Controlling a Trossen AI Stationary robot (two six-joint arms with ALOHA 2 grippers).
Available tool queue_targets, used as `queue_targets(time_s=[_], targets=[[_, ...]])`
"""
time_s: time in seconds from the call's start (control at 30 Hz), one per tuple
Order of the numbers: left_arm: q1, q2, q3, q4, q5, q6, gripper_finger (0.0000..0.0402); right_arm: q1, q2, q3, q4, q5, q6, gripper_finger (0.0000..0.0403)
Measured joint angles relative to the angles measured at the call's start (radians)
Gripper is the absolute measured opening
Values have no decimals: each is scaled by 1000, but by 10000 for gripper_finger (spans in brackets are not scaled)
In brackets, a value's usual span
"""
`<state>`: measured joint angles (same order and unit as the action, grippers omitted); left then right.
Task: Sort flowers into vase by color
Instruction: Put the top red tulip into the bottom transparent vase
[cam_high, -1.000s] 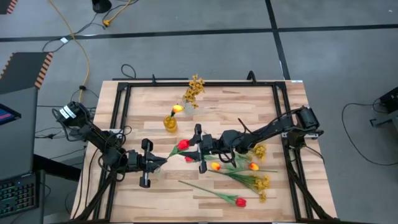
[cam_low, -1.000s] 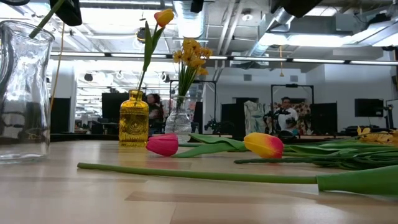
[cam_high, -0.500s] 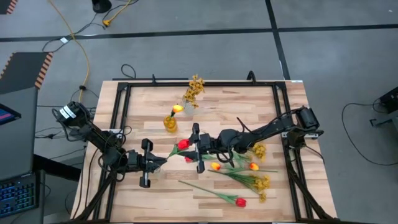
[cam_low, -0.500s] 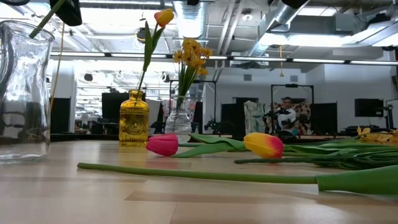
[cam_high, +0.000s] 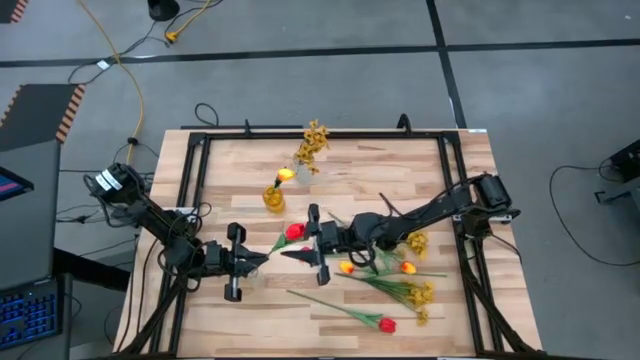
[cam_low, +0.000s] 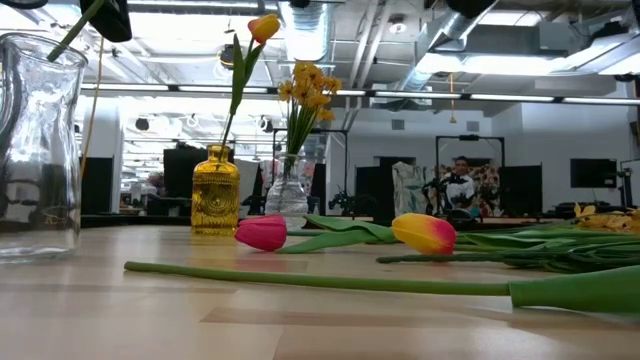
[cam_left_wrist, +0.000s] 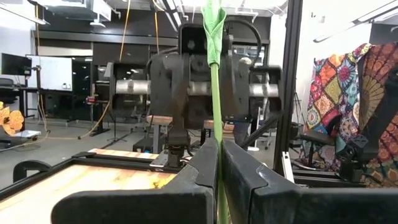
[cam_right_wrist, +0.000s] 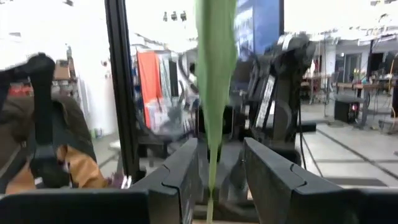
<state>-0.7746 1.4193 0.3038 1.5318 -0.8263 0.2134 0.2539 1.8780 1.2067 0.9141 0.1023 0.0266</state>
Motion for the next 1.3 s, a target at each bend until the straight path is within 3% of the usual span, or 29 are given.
queue_targets(time_s=[0.2, 0.53, 0.67, 0.97, 1.17, 1.3], targets=[[0, 0, 0, -2, 1, -7, 0, 1, 115, 96, 2, 0, -6, 152], [0, 0, 0, -28, 1, -16, 0, -2, 111, 116, 5, 1, -12, 149], [0, 0, 0, -31, 2, -17, 0, -2, 111, 116, -10, 1, -9, 125], [0, 0, 0, -33, 2, -19, 0, -6, 111, 116, -24, 1, -9, 27], [0, 0, 0, -34, 6, -16, 4, -7, 110, 117, -33, 0, -9, 27], [0, 0, 0, -33, 6, -17, 34, -7, 110, 159, -129, 0, -9, 40]])
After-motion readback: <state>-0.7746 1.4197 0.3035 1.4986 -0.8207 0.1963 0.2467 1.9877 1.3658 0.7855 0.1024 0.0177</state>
